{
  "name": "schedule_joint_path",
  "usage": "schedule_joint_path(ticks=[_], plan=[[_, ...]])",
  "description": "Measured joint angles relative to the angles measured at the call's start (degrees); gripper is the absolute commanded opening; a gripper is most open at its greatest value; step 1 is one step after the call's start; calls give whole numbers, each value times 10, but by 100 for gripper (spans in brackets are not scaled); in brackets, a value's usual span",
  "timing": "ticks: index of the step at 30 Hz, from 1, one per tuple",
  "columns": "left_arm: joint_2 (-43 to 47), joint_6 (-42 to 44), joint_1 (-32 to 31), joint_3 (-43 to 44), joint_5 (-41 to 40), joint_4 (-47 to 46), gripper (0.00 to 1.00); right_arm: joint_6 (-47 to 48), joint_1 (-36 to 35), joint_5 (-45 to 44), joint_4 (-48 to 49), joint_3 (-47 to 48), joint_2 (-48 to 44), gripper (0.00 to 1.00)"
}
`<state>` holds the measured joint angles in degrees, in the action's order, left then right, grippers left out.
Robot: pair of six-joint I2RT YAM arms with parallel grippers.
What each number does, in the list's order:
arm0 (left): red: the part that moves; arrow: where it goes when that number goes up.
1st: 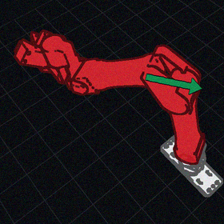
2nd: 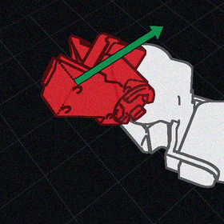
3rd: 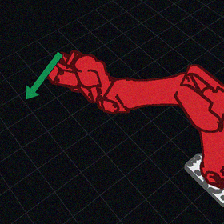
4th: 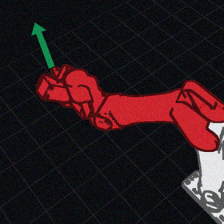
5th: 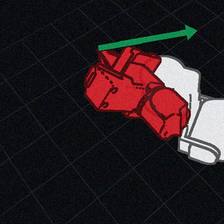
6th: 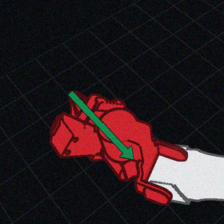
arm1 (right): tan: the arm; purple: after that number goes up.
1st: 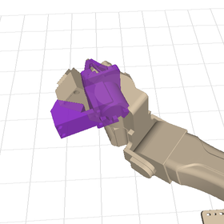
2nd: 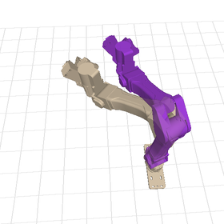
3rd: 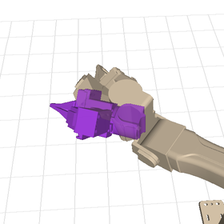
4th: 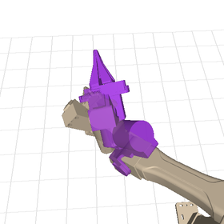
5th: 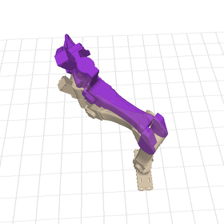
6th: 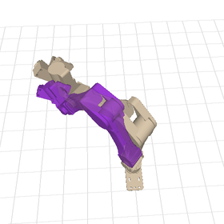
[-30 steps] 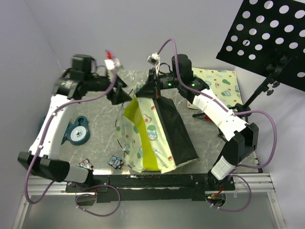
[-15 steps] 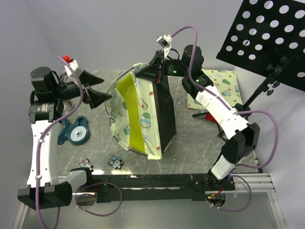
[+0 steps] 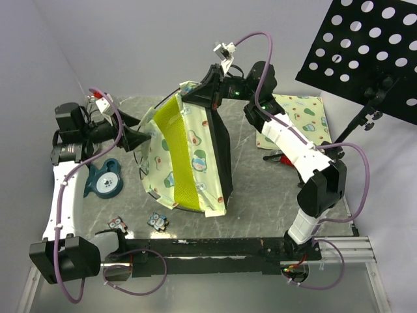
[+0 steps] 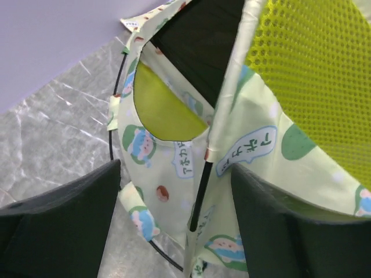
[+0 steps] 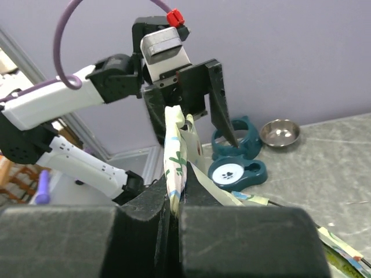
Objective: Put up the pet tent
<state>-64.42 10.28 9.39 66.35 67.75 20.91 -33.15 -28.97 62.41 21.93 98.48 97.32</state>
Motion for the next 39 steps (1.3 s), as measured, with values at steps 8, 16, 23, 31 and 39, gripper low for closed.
schedule_joint_path(ticks=[8, 16, 23, 31, 39], plan=[[-44, -19, 1, 84, 40, 20, 1, -41, 7, -4, 22, 36, 32, 24], [-41, -167, 0, 147, -9, 52, 1, 27, 57, -64, -85, 93, 34, 94], [-21, -380, 16, 131, -126, 62, 1, 168, 70, -197, -233, 71, -2, 99], [-99, -658, 77, 106, -202, 42, 1, 234, 74, -274, -263, -43, -115, 98], [-213, -802, 80, 183, -289, 63, 31, 287, 61, -270, -292, -78, -176, 96]])
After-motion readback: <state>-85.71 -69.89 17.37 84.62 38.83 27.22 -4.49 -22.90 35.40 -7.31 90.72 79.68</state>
